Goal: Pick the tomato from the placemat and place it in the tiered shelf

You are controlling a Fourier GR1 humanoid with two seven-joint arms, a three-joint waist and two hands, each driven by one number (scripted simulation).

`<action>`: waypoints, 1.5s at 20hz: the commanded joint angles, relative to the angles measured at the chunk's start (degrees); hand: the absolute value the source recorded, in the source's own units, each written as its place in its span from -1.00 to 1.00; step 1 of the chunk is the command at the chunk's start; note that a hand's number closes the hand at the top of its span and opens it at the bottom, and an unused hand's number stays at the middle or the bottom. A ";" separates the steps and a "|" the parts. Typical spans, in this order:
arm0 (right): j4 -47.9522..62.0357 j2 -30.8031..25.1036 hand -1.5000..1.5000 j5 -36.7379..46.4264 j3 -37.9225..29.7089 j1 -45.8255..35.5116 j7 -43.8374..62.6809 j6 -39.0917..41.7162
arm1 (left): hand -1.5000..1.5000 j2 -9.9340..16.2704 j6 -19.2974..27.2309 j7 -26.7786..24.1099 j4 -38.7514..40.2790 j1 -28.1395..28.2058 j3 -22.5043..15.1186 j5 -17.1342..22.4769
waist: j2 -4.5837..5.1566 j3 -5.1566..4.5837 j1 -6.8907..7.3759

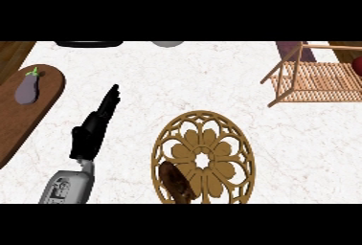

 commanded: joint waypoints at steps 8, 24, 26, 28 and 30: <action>3.81 -4.44 -1.00 -10.84 -5.87 -2.70 -4.54 10.90 | 0.00 -0.72 0.96 2.68 -0.75 -2.35 -0.07 -1.33 | 0.10 0.04 0.24; 3.22 -17.92 -1.00 -23.08 -18.43 -1.88 10.13 12.09 | 0.00 -0.79 0.98 0.14 0.34 0.07 0.53 -1.66 | -0.10 0.00 -0.79; 4.05 -20.26 -1.00 -24.84 -20.50 3.78 11.21 16.54 | 0.00 -0.10 -0.68 0.70 -0.59 1.43 0.95 -0.22 | -0.25 0.01 -1.33; 7.53 -24.50 -1.00 -24.86 -21.27 7.70 13.41 21.76 | 0.00 -0.73 -0.61 1.94 -2.29 0.77 0.95 0.54 | -0.28 0.07 -1.73; 10.37 -28.35 -1.00 -25.88 -22.58 9.64 15.11 25.61 | 0.00 -0.66 0.90 -1.92 0.73 1.80 1.22 -1.23 | -0.11 0.04 -1.63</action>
